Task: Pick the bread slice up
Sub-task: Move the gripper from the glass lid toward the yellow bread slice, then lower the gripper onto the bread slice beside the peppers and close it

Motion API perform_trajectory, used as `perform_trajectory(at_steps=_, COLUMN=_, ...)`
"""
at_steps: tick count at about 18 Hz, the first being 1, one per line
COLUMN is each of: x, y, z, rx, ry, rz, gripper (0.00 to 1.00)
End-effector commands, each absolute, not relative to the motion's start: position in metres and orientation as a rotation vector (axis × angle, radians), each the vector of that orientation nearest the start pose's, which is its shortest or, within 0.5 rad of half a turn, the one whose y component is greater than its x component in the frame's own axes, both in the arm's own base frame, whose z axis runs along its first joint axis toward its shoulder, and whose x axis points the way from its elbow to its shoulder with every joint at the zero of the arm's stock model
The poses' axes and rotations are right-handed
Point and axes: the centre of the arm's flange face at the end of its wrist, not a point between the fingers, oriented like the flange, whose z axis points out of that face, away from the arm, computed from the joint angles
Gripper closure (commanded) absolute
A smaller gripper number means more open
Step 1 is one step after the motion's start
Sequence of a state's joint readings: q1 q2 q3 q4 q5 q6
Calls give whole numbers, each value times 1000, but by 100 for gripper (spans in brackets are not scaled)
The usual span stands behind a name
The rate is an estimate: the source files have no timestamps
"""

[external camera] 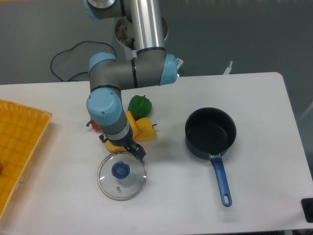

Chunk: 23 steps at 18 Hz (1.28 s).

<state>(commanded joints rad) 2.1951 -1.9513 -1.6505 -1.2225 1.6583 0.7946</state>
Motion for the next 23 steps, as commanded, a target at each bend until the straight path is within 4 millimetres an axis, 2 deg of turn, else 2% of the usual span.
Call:
perform_trajectory(at_steps=4, x=-246, y=558, z=274, rx=-3275, ry=143, rz=4, gripper=0)
perform_trajectory(at_steps=20, x=-237, y=562, z=268, rx=-3286, ry=160, rz=8, gripper=0)
perform_trajectory(at_steps=23, x=-232, y=553, z=253, rx=-3323, ry=92, rz=-29, gripper=0)
